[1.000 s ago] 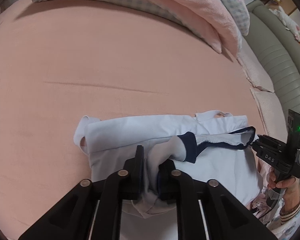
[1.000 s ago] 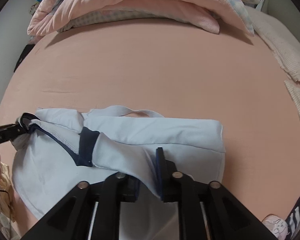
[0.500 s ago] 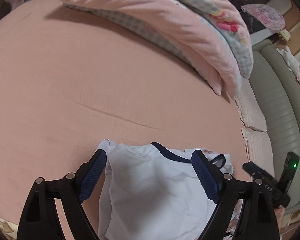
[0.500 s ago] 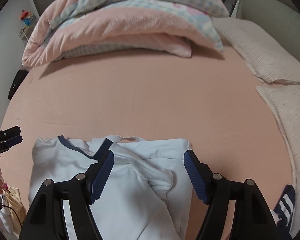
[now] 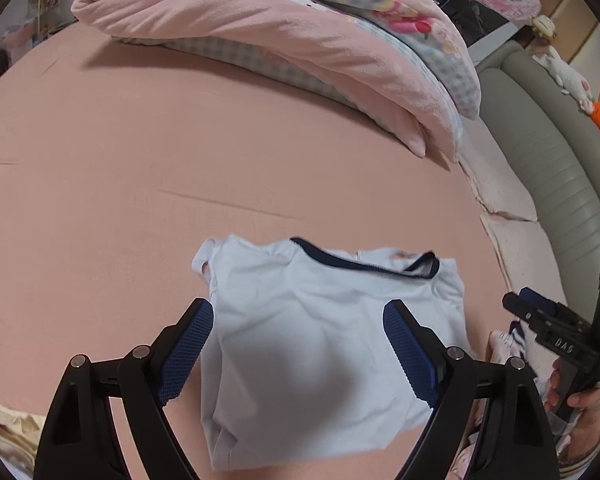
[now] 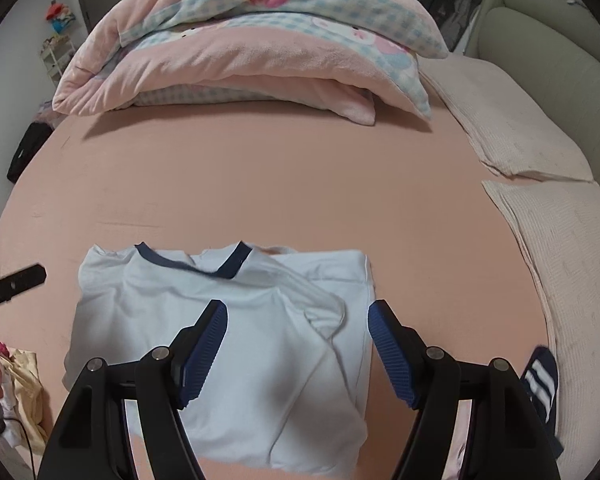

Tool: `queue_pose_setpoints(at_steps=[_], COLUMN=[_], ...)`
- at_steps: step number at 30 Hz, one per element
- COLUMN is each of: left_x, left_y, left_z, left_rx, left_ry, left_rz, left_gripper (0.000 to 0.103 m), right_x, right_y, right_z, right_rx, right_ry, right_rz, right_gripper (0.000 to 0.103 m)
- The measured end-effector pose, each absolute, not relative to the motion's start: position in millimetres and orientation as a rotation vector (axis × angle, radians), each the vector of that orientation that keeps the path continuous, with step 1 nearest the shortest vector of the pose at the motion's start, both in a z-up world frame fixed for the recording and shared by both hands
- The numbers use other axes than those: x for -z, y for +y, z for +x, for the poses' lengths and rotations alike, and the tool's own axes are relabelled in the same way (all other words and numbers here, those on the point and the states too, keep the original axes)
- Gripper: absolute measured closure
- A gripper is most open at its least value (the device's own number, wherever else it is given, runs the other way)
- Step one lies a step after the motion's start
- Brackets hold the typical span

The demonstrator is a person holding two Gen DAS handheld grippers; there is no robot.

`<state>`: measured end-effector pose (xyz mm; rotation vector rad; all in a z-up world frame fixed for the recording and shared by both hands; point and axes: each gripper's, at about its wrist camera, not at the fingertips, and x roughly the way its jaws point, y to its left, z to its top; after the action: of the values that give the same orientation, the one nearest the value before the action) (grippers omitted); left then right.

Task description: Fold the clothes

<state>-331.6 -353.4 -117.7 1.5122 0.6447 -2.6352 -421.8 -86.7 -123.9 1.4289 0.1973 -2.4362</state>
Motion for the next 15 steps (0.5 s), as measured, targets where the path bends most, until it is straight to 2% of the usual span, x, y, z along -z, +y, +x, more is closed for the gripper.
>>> queue_pose_setpoints(at_steps=[9, 15], left_x=[131, 145], left_y=[-343, -339], left_z=[-297, -282], left_rx=[2.623, 2.574], left_ry=[0.667, 0.728], left_rz=[1.516, 1.490], left_gripper=[0.016, 0.016], right_x=[141, 152], right_y=[-71, -70], right_z=[-393, -377], right_rx=[2.438, 2.466], right_ry=[-0.050, -0.008], right_rz=[1.537, 1.592], right_gripper=[0.030, 0.030])
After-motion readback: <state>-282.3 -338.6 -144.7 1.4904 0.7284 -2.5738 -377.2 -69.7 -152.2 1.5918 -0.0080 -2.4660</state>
